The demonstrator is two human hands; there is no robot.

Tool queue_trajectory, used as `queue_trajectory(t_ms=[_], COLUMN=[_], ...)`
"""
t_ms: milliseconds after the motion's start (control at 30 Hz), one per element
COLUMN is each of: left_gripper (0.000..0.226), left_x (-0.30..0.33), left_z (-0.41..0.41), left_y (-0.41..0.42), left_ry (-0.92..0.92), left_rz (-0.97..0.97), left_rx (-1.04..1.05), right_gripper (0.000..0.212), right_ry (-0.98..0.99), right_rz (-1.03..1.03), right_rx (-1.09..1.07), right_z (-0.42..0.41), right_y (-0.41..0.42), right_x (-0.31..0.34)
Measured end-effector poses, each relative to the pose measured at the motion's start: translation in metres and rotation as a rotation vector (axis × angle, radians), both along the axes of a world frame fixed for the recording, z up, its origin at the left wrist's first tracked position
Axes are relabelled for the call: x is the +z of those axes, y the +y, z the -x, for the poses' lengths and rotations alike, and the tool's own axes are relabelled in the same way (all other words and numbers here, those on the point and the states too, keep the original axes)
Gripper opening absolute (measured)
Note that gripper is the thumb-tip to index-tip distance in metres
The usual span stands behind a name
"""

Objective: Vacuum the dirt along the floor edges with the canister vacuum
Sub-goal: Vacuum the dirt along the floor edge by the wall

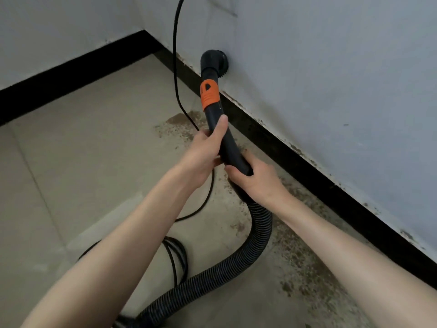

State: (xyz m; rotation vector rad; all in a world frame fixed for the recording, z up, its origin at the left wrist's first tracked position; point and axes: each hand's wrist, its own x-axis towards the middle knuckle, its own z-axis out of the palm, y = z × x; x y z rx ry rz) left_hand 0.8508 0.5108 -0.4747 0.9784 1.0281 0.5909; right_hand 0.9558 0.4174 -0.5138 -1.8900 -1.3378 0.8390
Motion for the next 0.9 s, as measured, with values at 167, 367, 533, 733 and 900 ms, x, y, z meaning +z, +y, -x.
queue_trajectory(t_ms=[167, 367, 533, 733, 900], left_gripper=[0.034, 0.028, 0.032, 0.026, 0.033], left_x=[-0.013, -0.021, -0.029, -0.04, -0.04], left_z=[-0.013, 0.01, 0.032, 0.031, 0.038], left_y=[0.013, 0.035, 0.053, 0.047, 0.044], left_ry=[-0.024, -0.24, -0.391, -0.279, -0.255], left_rz=[0.037, 0.126, 0.26, 0.068, -0.012], left_rx=[0.135, 0.095, 0.07, 0.023, -0.111], right_gripper=[0.071, 0.053, 0.052, 0.043, 0.029], right_ry=[0.183, 0.367, 0.574, 0.415, 0.327], right_rz=[0.052, 0.124, 0.144, 0.109, 0.012], right_rx=[-0.05, -0.1, 0.002, -0.01, -0.013], right_z=[0.016, 0.029, 0.034, 0.025, 0.024], right_y=[-0.011, -0.017, 0.008, 0.009, 0.008], right_x=[0.005, -0.005, 0.004, -0.012, -0.012])
